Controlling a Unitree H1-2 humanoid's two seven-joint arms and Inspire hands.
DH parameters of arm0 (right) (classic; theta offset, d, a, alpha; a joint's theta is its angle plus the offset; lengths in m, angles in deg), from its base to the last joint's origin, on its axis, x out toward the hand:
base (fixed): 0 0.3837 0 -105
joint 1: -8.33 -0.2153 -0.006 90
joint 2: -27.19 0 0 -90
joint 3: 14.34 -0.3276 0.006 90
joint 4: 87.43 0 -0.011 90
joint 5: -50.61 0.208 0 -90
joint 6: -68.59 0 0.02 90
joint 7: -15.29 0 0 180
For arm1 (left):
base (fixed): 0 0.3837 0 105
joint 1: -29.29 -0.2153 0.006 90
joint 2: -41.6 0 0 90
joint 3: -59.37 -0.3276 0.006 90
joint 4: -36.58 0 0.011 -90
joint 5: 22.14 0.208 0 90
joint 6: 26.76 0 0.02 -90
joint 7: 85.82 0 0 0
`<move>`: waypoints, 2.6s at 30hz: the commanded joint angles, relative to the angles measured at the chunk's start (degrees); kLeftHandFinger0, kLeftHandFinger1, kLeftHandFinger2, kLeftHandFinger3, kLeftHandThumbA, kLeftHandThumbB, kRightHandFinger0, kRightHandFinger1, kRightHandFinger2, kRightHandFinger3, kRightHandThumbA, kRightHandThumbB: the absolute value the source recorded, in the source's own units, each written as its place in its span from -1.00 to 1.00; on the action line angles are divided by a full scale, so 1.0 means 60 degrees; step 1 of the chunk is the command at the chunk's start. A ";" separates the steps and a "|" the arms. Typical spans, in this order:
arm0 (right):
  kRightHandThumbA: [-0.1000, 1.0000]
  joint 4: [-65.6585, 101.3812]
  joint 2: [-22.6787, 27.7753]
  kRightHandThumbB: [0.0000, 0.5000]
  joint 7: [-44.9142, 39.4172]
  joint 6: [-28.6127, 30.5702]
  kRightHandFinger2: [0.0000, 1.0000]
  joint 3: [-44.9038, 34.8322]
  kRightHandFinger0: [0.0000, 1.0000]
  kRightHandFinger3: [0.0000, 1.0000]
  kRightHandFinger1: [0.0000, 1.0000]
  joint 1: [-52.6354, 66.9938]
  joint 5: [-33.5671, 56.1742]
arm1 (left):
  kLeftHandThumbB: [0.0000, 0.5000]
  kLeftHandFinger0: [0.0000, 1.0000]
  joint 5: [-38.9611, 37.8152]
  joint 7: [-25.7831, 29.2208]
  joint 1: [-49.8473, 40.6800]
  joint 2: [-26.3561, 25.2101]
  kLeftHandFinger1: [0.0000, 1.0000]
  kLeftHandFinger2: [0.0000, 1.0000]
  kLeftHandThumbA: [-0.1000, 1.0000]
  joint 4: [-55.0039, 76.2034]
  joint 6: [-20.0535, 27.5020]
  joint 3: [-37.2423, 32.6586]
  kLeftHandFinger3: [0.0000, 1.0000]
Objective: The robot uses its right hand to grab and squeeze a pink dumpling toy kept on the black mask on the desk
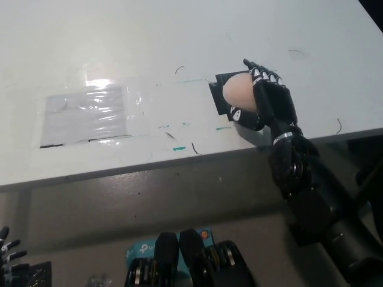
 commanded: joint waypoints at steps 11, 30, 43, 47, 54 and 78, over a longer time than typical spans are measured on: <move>0.30 0.2923 0.0217 0.97 -0.1004 -0.0883 1.00 -0.0774 1.00 1.00 1.00 0.0095 0.0362 | -0.53 0.45 -0.0098 -0.0085 0.0054 -0.0371 0.68 0.84 1.00 0.0286 -0.0165 0.0208 0.92; 1.00 0.0588 0.0301 1.00 -0.2155 -0.2454 1.00 0.0106 1.00 1.00 1.00 -0.0450 -0.0234 | -0.49 0.44 -0.0081 -0.0087 0.0290 -0.0365 0.62 0.79 1.00 0.0138 0.0115 0.0239 0.92; 1.00 0.1474 0.0568 1.00 -0.2125 -0.2719 1.00 0.0255 1.00 1.00 1.00 -0.0470 -0.0402 | -0.43 0.50 -0.0196 -0.0061 0.0313 -0.0289 0.64 0.77 1.00 0.0165 0.0046 0.0377 0.86; 1.00 0.2194 0.0664 1.00 -0.2329 -0.2790 1.00 0.0082 1.00 1.00 1.00 -0.0355 -0.0272 | -0.42 0.54 -0.0135 -0.0190 0.0310 -0.0364 0.67 0.82 1.00 0.0220 0.0104 0.0305 0.82; 1.00 0.3706 0.0749 1.00 -0.2798 -0.2947 1.00 -0.0201 1.00 1.00 1.00 -0.0157 -0.0400 | -0.36 0.50 -0.0222 -0.0166 0.0359 -0.0290 0.64 0.77 1.00 0.0146 0.0035 0.0380 0.87; -1.00 0.6915 -0.0156 -0.47 -0.1759 -0.0582 -0.09 -0.4213 -0.43 0.30 -0.35 0.4883 0.2690 | -0.40 0.52 -0.0097 -0.0005 0.0335 -0.0312 0.65 0.80 1.00 0.0255 -0.0299 0.0416 0.82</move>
